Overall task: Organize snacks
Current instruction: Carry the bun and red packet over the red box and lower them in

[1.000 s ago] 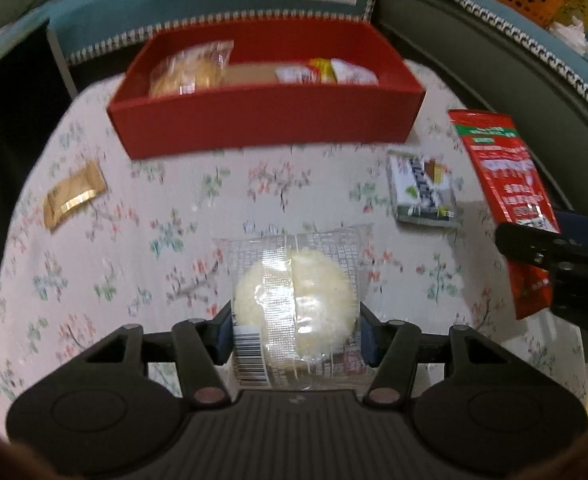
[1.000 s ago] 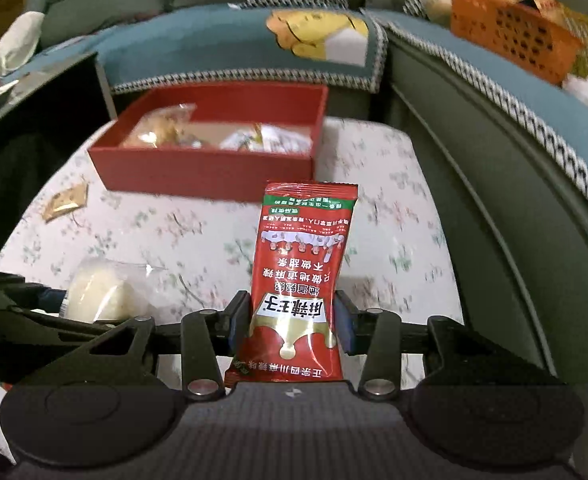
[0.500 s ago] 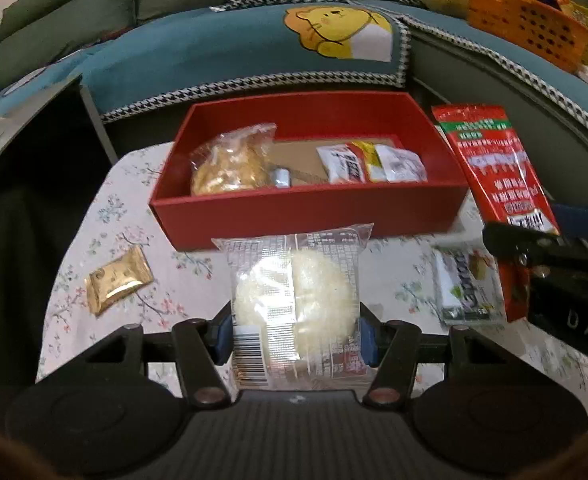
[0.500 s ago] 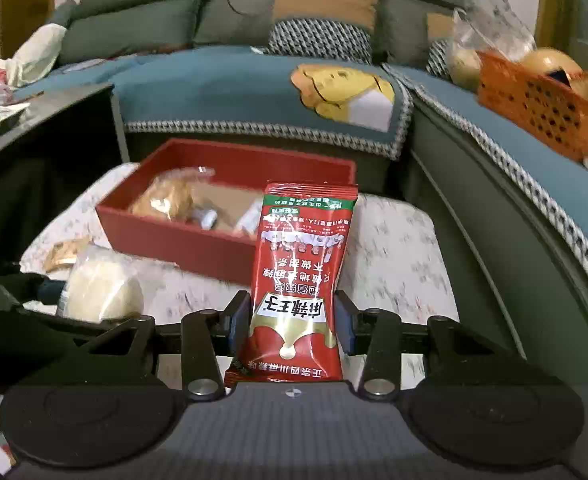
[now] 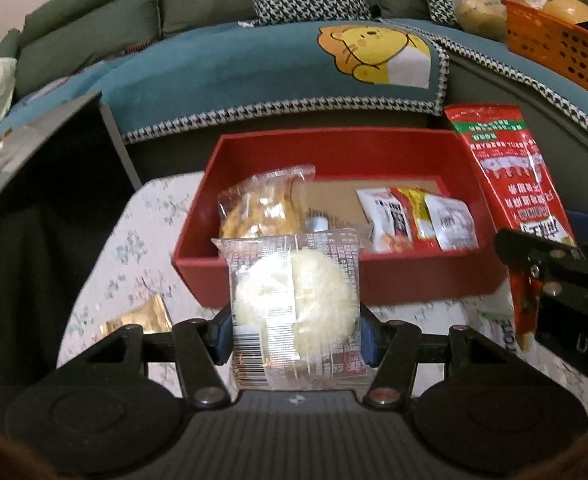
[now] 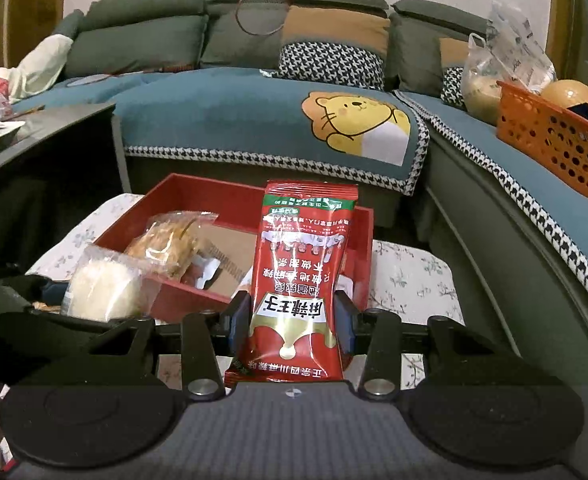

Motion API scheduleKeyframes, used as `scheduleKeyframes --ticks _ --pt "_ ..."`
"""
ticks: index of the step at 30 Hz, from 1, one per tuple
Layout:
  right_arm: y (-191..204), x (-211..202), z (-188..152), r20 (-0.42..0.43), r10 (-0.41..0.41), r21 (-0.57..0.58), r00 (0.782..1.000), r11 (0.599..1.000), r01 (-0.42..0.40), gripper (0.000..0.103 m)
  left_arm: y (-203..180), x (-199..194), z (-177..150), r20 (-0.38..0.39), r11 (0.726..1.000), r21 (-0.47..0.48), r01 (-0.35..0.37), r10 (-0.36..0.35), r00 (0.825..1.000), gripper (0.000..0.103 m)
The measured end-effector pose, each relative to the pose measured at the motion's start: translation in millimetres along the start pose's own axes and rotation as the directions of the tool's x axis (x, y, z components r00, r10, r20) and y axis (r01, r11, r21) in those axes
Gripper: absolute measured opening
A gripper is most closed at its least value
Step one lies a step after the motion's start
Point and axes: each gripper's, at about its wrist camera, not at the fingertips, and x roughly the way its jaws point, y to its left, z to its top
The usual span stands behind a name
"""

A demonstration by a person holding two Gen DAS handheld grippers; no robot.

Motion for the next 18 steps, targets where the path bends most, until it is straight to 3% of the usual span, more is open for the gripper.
scheduleKeyframes --ticks 18 --pt "-8.4 31.3 22.4 0.039 0.003 0.005 0.999 1.0 -0.003 0.051 -3.7 35.8 37.1 0.029 0.999 -0.027 -0.031 0.032 0.999 0.061"
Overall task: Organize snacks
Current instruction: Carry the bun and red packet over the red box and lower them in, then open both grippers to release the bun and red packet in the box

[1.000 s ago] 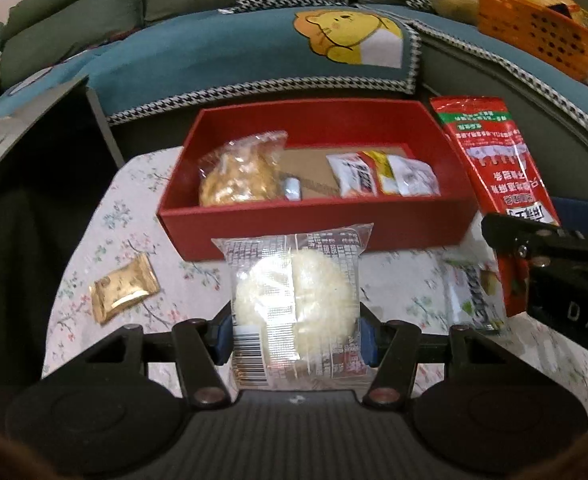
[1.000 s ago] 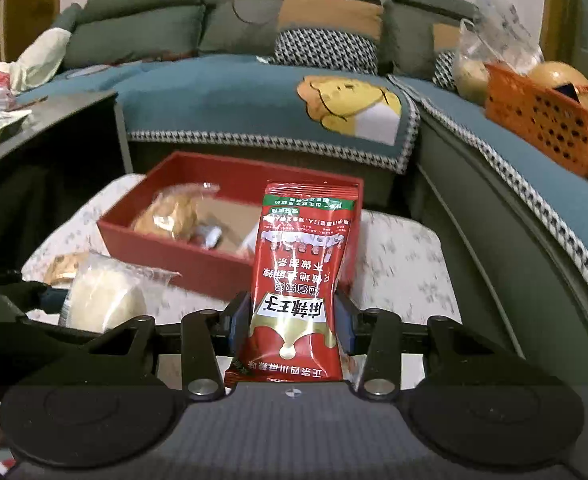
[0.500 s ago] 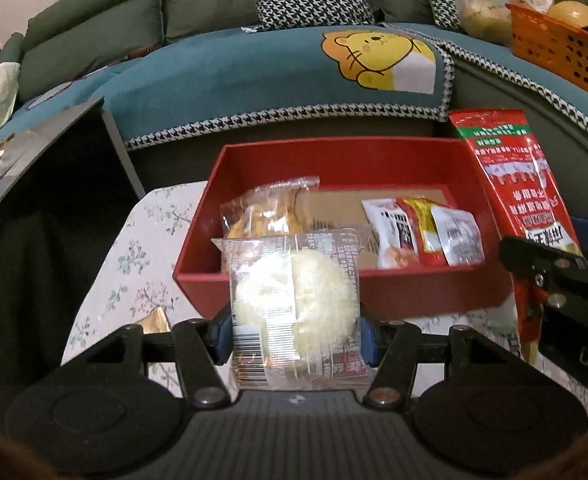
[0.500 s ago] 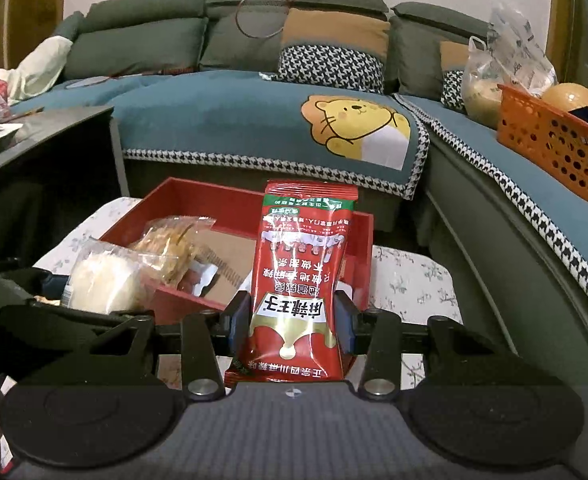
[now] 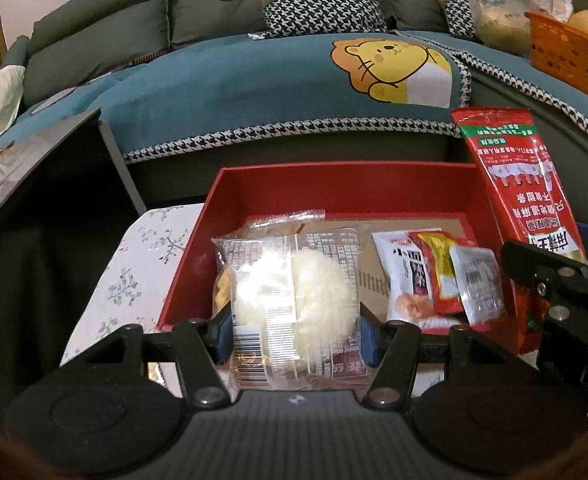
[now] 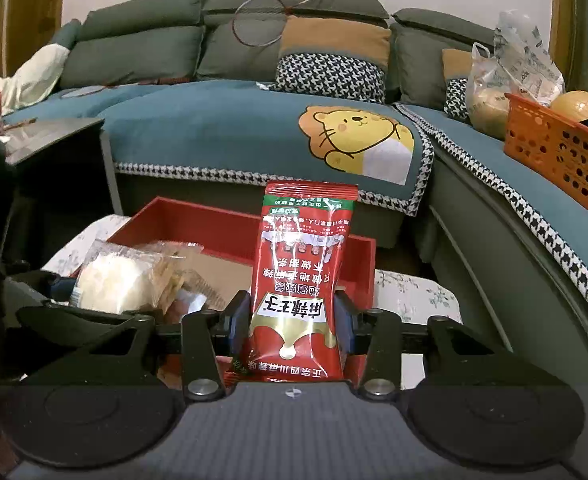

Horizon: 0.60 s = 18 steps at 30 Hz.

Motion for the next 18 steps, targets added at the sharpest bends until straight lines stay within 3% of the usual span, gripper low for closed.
scheduleKeyframes --ticks 18 --pt "-15.3 71.8 0.5 -0.035 0.02 0.088 0.999 0.996 -0.017 0.052 -4.1 55.2 27.9 0.012 1.0 -0.027 -0.001 0.001 1.0 0.062"
